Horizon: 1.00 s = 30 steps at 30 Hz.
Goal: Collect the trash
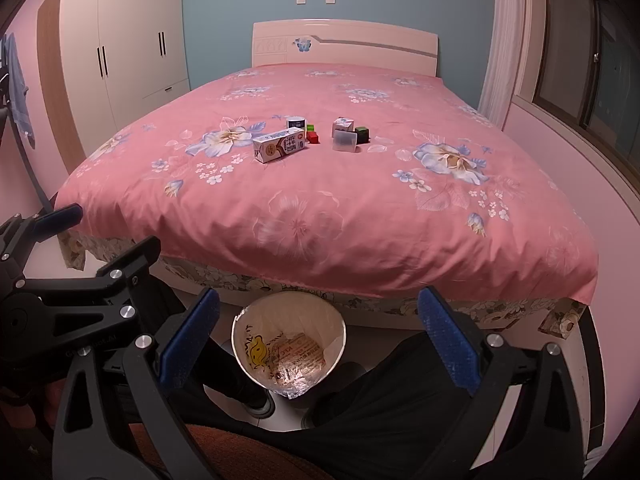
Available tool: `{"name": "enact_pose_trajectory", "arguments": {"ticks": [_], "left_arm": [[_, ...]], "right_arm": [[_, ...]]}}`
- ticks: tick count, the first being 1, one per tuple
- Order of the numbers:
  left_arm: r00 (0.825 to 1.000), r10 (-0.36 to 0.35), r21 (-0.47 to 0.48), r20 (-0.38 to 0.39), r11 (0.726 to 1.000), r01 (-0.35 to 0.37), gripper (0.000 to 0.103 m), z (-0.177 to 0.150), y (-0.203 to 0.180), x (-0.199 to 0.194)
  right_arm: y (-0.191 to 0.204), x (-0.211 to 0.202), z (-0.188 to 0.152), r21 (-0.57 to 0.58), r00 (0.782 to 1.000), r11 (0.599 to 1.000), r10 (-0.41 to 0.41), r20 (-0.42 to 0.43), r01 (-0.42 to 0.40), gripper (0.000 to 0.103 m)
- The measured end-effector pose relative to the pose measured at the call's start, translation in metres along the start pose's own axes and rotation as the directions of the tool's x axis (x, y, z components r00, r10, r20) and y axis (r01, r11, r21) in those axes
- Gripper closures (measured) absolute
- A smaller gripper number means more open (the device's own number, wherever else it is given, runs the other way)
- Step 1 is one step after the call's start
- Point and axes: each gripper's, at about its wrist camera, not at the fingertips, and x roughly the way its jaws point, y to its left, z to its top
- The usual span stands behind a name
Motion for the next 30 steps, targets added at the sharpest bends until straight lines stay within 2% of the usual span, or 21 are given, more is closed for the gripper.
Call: {"name": "enact_pose_trajectory", "arguments": {"ticks": [30], "left_arm": [[1.000, 0.005, 0.001, -0.003, 1.000, -0.005, 0.003, -0.0032, 0.0001, 0.0008]], "right_arm": [[0.0032, 0.0032, -0.0036, -0.001, 1.000, 1.000, 0.004, -0.007, -0.004, 0.005]]}}
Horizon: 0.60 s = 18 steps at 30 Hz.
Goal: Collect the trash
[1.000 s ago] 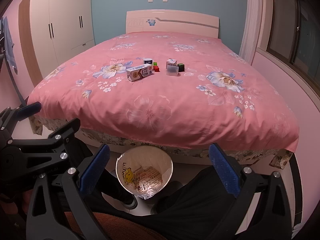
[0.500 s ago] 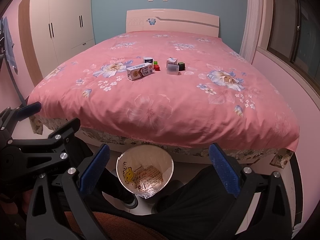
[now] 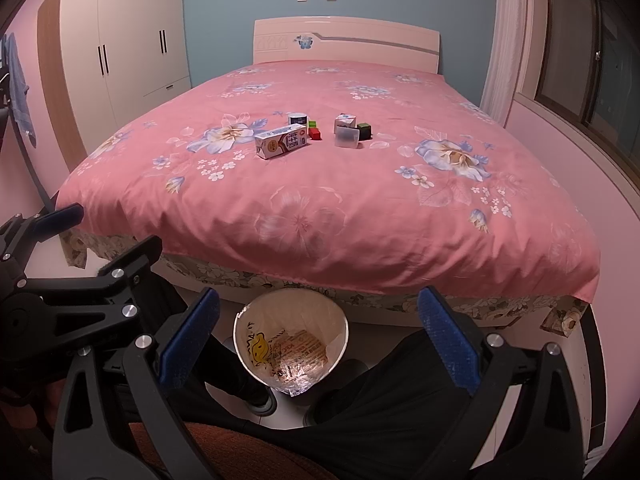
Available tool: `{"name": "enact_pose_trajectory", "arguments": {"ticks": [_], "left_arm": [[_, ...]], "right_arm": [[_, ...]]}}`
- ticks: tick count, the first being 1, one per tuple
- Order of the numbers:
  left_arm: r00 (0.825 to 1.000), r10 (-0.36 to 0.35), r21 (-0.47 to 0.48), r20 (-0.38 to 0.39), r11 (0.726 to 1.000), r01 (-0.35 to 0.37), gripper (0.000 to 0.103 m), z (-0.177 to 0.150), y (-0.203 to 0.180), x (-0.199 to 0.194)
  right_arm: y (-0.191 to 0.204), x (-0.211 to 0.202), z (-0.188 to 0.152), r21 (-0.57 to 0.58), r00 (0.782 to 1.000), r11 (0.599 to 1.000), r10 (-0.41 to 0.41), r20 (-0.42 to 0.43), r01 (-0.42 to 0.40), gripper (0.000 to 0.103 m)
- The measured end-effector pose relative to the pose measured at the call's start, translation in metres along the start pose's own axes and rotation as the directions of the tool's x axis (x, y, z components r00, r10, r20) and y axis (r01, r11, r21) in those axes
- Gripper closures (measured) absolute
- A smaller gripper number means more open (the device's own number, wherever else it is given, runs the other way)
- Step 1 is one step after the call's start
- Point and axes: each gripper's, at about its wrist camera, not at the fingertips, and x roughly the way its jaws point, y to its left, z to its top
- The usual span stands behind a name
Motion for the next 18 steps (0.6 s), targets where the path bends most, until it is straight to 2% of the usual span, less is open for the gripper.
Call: {"name": "enact_pose_trajectory", "arguments": {"ticks": [14, 18], "left_arm": [[1.000, -0.004, -0.001, -0.003, 1.000, 0.004, 0.003, -0.0008, 0.0006, 0.0003], [0.998, -0.052, -0.016, -0.030, 0.999, 0.052, 0.003, -0.0040, 0.0041, 0.0070]], "right_arm": [[0.0002, 0.0010, -0.0005, 0.002, 1.000, 1.000, 0.004, -0.004, -0.004, 0.005], [0.0006, 0.0027, -0.0010, -0.006, 1.000, 1.000, 0.010, -0.005, -0.010, 0.005]]}}
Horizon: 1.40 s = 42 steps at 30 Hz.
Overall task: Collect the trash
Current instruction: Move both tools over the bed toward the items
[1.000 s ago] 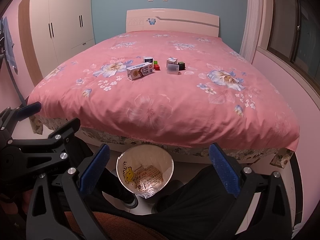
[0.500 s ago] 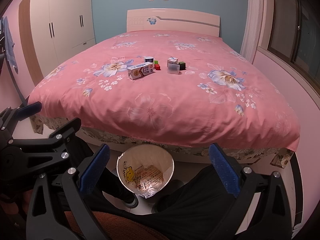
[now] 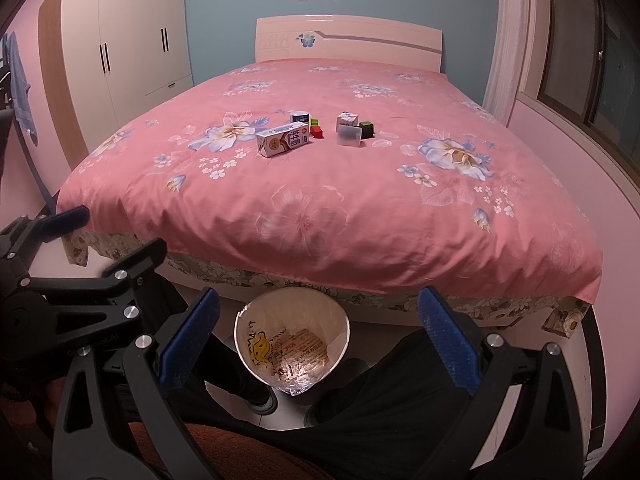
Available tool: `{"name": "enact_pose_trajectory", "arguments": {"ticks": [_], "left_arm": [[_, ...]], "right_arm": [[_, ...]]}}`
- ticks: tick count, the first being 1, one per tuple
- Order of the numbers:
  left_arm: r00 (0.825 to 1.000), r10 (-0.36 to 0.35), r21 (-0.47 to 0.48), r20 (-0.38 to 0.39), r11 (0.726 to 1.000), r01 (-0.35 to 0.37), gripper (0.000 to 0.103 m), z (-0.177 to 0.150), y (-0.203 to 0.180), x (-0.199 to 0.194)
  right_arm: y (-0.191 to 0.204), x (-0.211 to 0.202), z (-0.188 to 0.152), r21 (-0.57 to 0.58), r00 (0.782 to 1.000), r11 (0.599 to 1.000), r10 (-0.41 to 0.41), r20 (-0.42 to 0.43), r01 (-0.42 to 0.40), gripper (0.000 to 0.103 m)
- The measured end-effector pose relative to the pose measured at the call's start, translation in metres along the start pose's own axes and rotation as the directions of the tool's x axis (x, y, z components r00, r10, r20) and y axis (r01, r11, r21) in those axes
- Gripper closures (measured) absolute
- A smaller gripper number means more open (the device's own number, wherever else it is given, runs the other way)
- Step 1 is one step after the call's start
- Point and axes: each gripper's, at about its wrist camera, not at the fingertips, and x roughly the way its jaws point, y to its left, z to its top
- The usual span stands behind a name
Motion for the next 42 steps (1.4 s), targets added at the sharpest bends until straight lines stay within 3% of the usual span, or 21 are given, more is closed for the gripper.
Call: {"name": "enact_pose_trajectory", "arguments": {"ticks": [3, 10, 18, 25, 29, 33, 37, 42], "left_arm": [[0.999, -0.034, -0.011, -0.016, 0.999, 0.034, 0.003, 0.000, 0.004, 0.007], [0.999, -0.017, 0.000, -0.034, 1.000, 0.017, 0.003, 0.014, 0.013, 0.030], [0.996, -0.081, 0.013, -0.038, 0.997, 0.081, 0.003, 0.035, 0.034, 0.061], [0.986, -0.127, 0.020, -0.107, 0.991, 0.129, 0.003, 0.058, 0.058, 0.106], [0.987, -0.110, 0.077, -0.113, 0.990, 0.120, 0.003, 0.079, 0.065, 0.124], [0.978, -0.142, 0.113, -0.150, 0.981, 0.159, 0.003, 0.098, 0.071, 0.142], [0.964, -0.181, 0.098, -0.194, 0.974, 0.203, 0.003, 0.120, 0.081, 0.165], [0.955, -0.216, 0.101, -0.204, 0.966, 0.240, 0.003, 0.146, 0.089, 0.189]], "right_arm": [[0.002, 0.005, 0.002, -0.021, 1.000, 1.000, 0.016, -0.005, -0.016, 0.005], [-0.008, 0.016, 0.016, -0.036, 0.999, 0.998, 0.049, 0.005, -0.049, 0.005], [-0.031, 0.040, 0.039, -0.157, 0.999, 0.987, 0.035, 0.024, -0.031, 0.005], [-0.054, 0.075, 0.069, -0.254, 0.995, 0.962, 0.100, 0.003, -0.095, 0.005], [-0.063, 0.099, 0.085, -0.290, 0.982, 0.938, 0.179, -0.063, -0.190, 0.005], [-0.076, 0.123, 0.107, -0.317, 0.962, 0.909, 0.241, -0.130, -0.270, 0.005], [-0.091, 0.142, 0.131, -0.327, 0.932, 0.874, 0.313, -0.184, -0.359, 0.005], [-0.102, 0.155, 0.158, -0.369, 0.910, 0.832, 0.360, -0.206, -0.413, 0.005]]}}
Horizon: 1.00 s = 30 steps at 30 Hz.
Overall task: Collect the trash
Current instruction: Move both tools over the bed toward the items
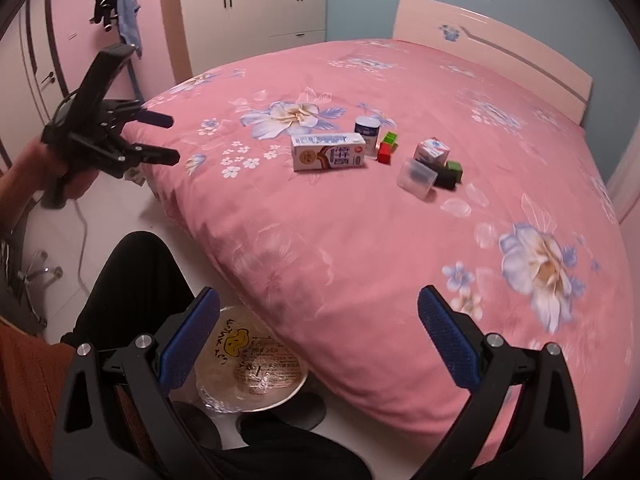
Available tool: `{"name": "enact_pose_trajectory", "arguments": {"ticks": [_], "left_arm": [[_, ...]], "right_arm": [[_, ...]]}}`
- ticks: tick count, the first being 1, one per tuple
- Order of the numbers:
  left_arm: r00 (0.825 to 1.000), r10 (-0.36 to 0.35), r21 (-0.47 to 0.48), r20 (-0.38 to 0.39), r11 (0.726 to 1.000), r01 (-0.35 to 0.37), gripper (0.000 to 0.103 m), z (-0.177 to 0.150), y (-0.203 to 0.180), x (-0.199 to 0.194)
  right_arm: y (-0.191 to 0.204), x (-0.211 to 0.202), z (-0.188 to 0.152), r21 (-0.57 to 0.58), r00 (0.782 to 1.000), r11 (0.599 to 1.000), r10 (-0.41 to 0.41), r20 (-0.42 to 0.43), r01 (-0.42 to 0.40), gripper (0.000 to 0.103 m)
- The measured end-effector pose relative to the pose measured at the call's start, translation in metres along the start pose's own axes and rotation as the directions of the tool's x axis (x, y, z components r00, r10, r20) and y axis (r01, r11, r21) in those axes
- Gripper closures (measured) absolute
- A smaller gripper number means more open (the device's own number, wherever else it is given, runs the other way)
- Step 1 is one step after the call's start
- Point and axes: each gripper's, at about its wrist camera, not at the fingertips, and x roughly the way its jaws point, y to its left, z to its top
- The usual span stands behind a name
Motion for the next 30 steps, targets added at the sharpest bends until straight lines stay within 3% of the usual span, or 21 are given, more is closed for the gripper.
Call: {"name": "enact_pose_trajectory", "arguments": {"ticks": [7, 10, 14, 17, 19, 24, 30], "left_arm": [[1.000, -0.003, 0.108, -0.016, 0.994, 0.005, 0.003, 0.042, 0.012, 0.027], [1.000, 0.000, 0.147, 0.023, 0.989, -0.004, 0.003, 0.057, 0.017, 0.031], [0.997, -0.046, 0.157, 0.068, 0.987, 0.035, 0.003, 0.079, 0.028, 0.036], [0.995, -0.057, 0.184, 0.084, 0.982, 0.041, 0.003, 0.095, 0.032, 0.042], [0.995, -0.073, 0.202, 0.074, 0.978, 0.056, 0.003, 0.106, 0.035, 0.049], [0.995, -0.090, 0.217, 0.047, 0.973, 0.078, 0.003, 0.130, 0.043, 0.071], [0.994, -0.109, 0.315, -0.006, 0.943, 0.105, 0.003, 0.146, 0.039, 0.101]], "right_arm": [[-0.041, 0.009, 0.032, -0.109, 0.995, 0.991, 0.072, -0.066, -0.079, 0.005], [-0.058, 0.012, 0.044, -0.156, 0.996, 0.985, 0.062, -0.065, -0.072, 0.005], [-0.073, 0.015, 0.058, -0.279, 0.997, 0.958, 0.048, -0.065, -0.064, 0.005], [-0.087, 0.022, 0.068, -0.323, 0.989, 0.938, 0.096, -0.111, -0.127, 0.005], [-0.097, 0.028, 0.076, -0.334, 0.984, 0.930, 0.115, -0.134, -0.154, 0.005], [-0.114, 0.044, 0.094, -0.385, 0.988, 0.915, 0.074, -0.135, -0.121, 0.005], [-0.130, 0.067, 0.106, -0.408, 0.981, 0.902, 0.071, -0.180, -0.140, 0.005]]}}
